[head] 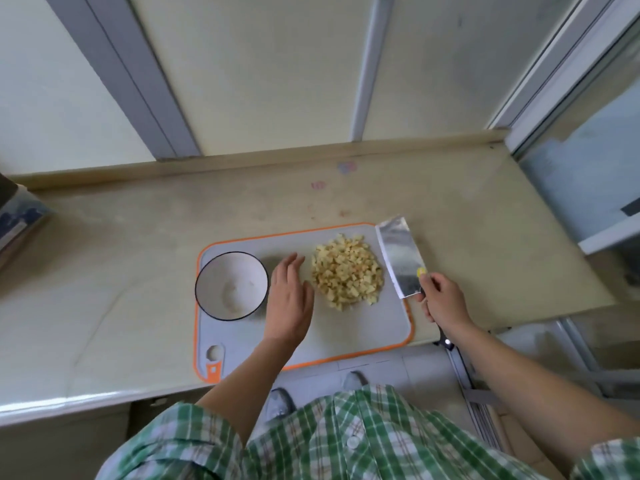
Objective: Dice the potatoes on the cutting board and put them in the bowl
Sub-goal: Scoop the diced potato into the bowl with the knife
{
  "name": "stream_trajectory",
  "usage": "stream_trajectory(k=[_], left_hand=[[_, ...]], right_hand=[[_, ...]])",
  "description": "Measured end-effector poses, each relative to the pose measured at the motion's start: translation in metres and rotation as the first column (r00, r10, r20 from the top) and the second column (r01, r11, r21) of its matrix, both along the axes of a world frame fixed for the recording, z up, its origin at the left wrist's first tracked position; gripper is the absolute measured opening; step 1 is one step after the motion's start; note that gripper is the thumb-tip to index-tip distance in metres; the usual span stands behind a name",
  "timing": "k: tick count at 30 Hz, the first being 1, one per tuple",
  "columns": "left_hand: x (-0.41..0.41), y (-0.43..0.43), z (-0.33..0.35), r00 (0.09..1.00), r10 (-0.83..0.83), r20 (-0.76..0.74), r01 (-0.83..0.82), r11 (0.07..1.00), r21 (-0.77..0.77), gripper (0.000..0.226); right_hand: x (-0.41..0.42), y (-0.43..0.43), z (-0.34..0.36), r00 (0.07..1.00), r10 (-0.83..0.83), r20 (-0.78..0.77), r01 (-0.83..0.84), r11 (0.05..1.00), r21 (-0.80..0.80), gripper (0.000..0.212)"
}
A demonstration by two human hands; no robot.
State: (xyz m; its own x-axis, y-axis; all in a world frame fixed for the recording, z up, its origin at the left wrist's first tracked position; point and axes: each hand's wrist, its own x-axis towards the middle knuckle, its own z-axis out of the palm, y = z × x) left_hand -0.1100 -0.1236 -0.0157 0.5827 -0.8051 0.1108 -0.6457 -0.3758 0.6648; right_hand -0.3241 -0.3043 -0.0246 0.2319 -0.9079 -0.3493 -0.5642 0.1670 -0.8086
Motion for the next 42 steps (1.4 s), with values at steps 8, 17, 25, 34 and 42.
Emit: stream_trajectory(k=[8,17,25,34,42], left_hand=[[-0.004,-0.041,-0.037,0.92,0.251,-0.301,-0.158,0.941,0.301,0.064],[-0.024,-0.077,-0.044,0.917,0.19,-0.351,-0.151,0.979,0.136,0.057],[-0.036,-0.105,-0.053,0.965,0.177,-0.196,-0.147,0.976,0.161,0.068],[-0.043,-0.114,-0.046,0.978,0.17,-0.121,-0.151,0.977,0.154,0.072],[-0.04,-0.123,-0.027,0.983,0.126,-0.131,-0.119,0.991,0.063,0.061]], right_hand=[[-0.01,-0.036,-0.023,0.993,0.115,0.017,-0.116,0.991,0.064,0.034],[0.009,-0.03,-0.037,0.923,0.383,-0.044,-0.384,0.923,-0.016,0.041],[0.018,-0.021,-0.041,0.905,0.423,0.034,-0.425,0.901,0.091,0.037],[0.022,-0.02,-0.02,0.905,0.385,0.182,-0.419,0.882,0.216,0.033],[0.026,-0.023,0.003,0.893,0.398,0.212,-0.444,0.858,0.257,0.03]])
